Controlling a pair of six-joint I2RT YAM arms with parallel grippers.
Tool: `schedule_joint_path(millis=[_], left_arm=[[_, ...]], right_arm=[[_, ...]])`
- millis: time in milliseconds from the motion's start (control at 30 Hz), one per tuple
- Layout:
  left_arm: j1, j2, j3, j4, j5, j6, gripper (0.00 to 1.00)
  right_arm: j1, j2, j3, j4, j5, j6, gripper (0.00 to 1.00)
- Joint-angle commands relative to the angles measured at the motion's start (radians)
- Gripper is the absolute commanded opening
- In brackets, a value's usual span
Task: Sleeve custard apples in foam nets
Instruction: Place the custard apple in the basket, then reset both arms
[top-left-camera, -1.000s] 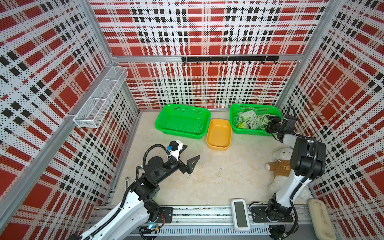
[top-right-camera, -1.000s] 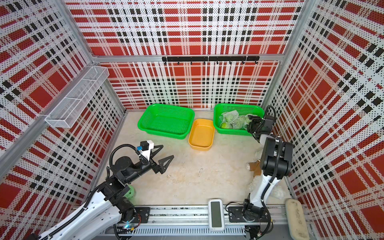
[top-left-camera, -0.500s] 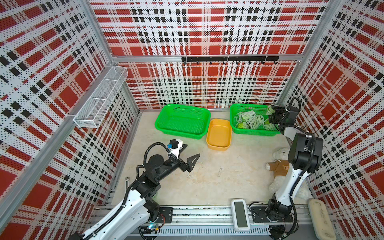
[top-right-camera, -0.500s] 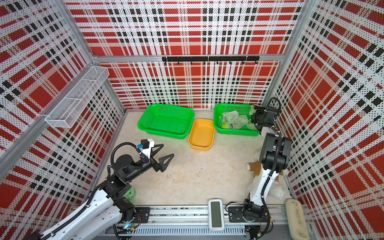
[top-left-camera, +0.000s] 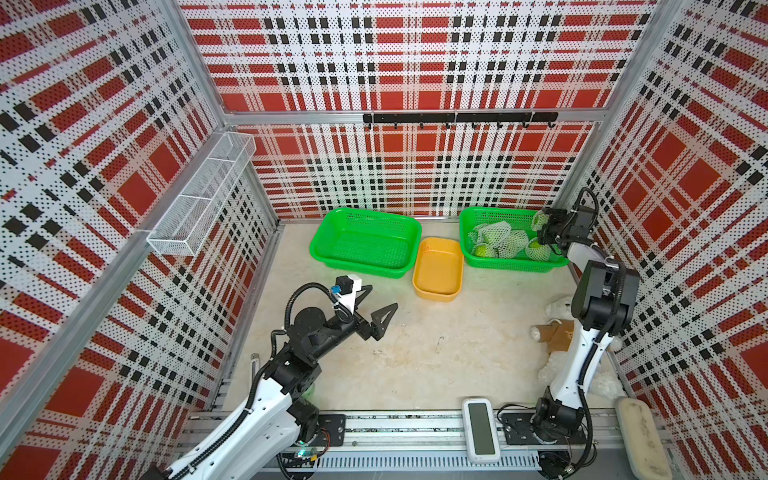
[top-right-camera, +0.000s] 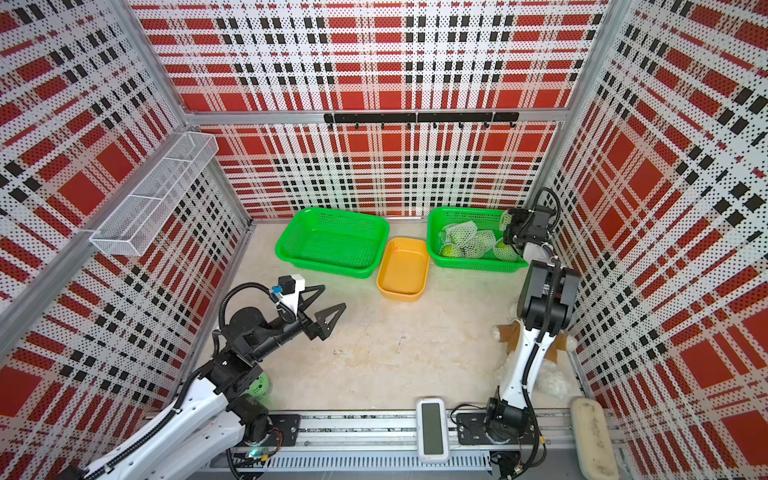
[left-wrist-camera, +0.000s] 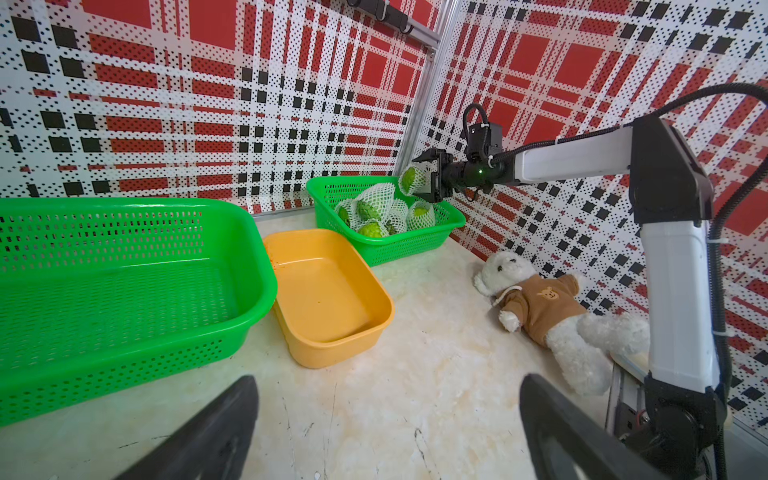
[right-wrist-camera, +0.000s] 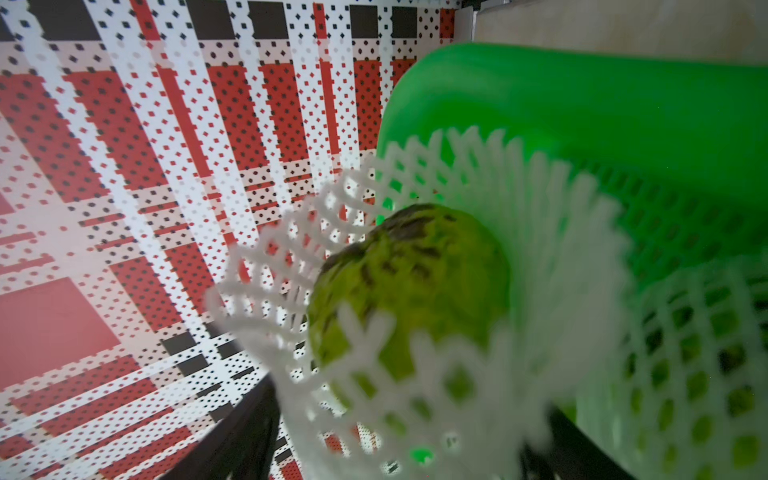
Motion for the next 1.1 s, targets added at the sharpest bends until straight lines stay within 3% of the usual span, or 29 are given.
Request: schedule_joint_path(millis=[0, 200, 367, 567, 800, 933, 1067], left_arm=[[0.013, 0.006, -0.002, 0.039, 0.021, -0.013, 0.99], [0.019, 0.008, -0.008, 0.055, 0.026, -0.019, 0.99], [0.019, 0.019, -0.007, 0.055, 0.011, -0.021, 1.00], [0.024, 0.105, 0.022, 0.037, -0.054, 0.008, 0.99], [0.034, 0.299, 0.082, 0.042, -0.364, 0.163, 0.99], [0.095, 0.398, 0.074, 0.108, -0.488, 0.272, 0.99], [0.264, 0.457, 0.062, 0.139, -0.434, 0.280, 0.99]], right_arm=[[0.013, 0.009, 0.045, -0.011, 0.018, -0.003, 1.00], [0.021, -0.043, 0.072, -0.053, 0.025, -0.065, 1.00], [0.033, -0.140, -0.002, -0.027, 0.024, -0.143, 1.00], [0.105, -0.349, -0.186, -0.024, 0.136, -0.492, 1.00], [0.288, -0.642, -0.580, 0.205, 0.343, -0.986, 1.00], [0.377, -0.745, -0.816, 0.393, 0.410, -1.297, 1.00], [0.438, -0.804, -1.034, 0.578, 0.428, -1.506, 1.00]])
